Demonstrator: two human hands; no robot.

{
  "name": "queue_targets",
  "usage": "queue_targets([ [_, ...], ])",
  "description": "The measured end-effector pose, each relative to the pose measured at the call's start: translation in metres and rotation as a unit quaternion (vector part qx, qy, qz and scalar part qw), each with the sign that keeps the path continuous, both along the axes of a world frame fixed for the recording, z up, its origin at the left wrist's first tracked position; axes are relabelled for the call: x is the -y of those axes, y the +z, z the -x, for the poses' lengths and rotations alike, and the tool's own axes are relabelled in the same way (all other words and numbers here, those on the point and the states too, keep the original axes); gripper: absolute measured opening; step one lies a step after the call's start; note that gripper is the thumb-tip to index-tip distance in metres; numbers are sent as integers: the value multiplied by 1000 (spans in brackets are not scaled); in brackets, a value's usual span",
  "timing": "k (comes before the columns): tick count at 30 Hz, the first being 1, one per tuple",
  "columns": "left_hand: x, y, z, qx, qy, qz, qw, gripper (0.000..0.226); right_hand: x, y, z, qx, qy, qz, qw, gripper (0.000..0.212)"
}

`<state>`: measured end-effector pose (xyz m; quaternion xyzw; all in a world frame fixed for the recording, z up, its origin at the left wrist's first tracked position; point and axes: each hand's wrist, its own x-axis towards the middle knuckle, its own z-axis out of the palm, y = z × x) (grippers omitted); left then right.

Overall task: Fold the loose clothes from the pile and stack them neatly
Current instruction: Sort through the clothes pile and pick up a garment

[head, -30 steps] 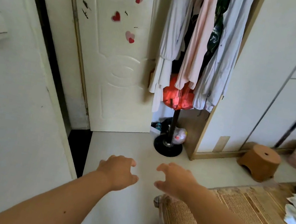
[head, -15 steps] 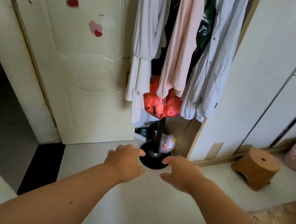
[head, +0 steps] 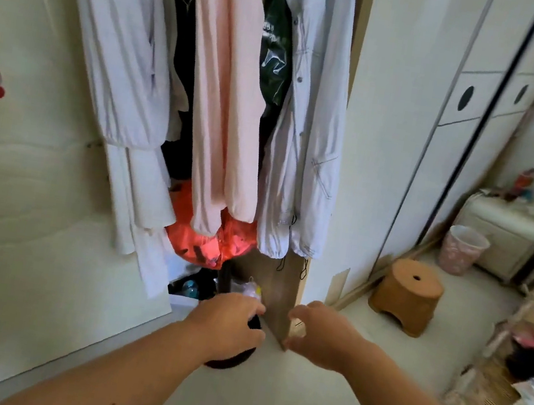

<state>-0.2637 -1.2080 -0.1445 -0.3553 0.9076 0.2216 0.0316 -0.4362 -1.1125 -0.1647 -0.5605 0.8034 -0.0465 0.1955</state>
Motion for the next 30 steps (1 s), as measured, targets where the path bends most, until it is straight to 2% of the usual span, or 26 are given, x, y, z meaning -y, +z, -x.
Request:
queue_targets([
  [4, 61, -7, 55, 40, -73, -19, 996, 43, 40, -5, 48, 18, -73, 0, 997, 53],
  [7, 86, -11, 104, 55, -137, -23, 989, 52, 45, -6, 79, 12, -120, -2, 993, 54],
  [13, 90, -26, 233, 64, -242, -40, 967, 57, 18, -15, 168, 0, -232, -12, 973, 60],
  [16, 86, -30, 318, 54, -297, -11, 953, 57, 4, -17, 232, -5, -271, -11, 962, 68],
  [21, 74, -13, 467, 7, -332, -12, 943, 58, -14, 7, 357, -20, -322, 10, 947, 71],
  [27, 53, 9, 600, -30, -350, -16, 936, 53, -39, 35, 476, -12, -371, 17, 929, 72],
  [30, 46, 12, 660, -43, -375, 19, 926, 55, -50, 36, 520, -11, -390, 25, 920, 73],
])
